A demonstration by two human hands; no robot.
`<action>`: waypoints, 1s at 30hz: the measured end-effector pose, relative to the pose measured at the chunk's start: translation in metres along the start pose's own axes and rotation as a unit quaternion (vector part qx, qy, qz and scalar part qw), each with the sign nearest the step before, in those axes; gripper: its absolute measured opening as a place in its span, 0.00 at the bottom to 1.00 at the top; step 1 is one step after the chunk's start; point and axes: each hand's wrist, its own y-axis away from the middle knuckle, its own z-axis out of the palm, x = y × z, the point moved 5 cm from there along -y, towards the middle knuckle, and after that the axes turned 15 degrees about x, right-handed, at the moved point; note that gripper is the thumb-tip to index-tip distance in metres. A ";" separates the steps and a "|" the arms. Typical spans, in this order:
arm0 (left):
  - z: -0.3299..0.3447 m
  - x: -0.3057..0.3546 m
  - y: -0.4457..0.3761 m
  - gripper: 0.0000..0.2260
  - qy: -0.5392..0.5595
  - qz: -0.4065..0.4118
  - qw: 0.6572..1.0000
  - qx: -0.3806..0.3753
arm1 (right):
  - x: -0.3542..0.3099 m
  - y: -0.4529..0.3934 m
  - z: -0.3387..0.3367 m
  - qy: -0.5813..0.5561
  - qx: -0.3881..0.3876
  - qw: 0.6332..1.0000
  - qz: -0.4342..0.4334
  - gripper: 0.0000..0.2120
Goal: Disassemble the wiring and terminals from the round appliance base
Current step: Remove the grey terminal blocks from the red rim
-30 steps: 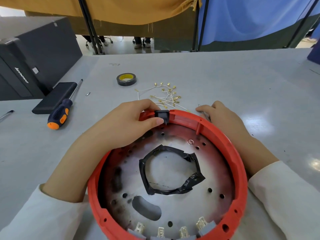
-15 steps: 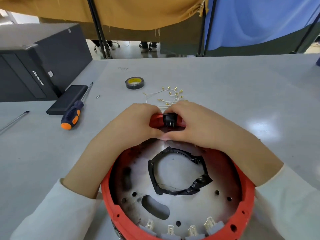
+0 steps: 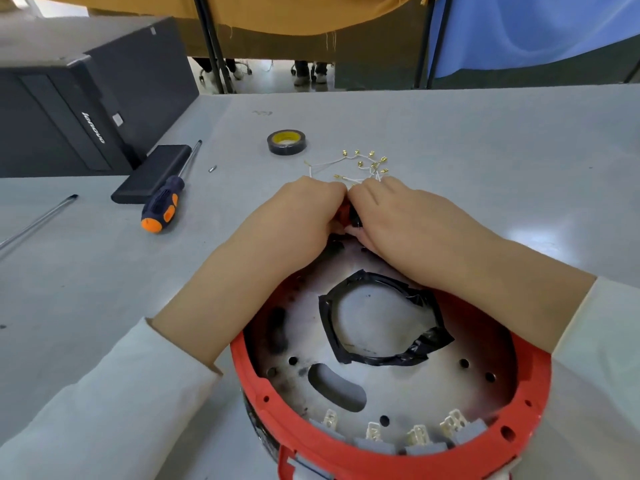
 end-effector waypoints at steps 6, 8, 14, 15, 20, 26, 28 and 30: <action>0.006 0.005 0.002 0.04 -0.082 0.057 0.995 0.016 | 0.000 -0.001 0.007 0.028 -0.017 0.999 0.027 0.15; 0.004 0.006 0.003 0.06 -0.089 0.059 0.994 0.020 | 0.000 0.000 0.007 0.033 -0.017 0.999 0.026 0.15; 0.001 0.006 0.004 0.10 -0.089 0.031 0.995 0.014 | 0.003 -0.001 0.006 0.030 -0.015 0.999 0.025 0.17; 0.001 0.006 0.004 0.10 -0.089 0.027 0.996 0.012 | 0.004 0.000 0.005 0.030 -0.014 0.999 0.024 0.17; 0.000 0.005 0.004 0.07 -0.071 0.010 0.997 0.009 | 0.003 0.000 0.004 0.040 -0.010 0.999 0.022 0.15; 0.000 0.006 0.003 0.11 -0.007 0.005 1.000 -0.022 | 0.014 0.000 -0.007 -0.102 -0.022 0.986 0.126 0.17; -0.002 0.008 0.003 0.12 0.034 0.007 0.999 -0.029 | 0.019 0.002 -0.009 -0.104 -0.031 0.985 0.135 0.13; -0.004 0.010 0.002 0.12 0.056 0.008 0.998 -0.028 | 0.021 0.003 -0.008 -0.077 -0.042 0.989 0.122 0.10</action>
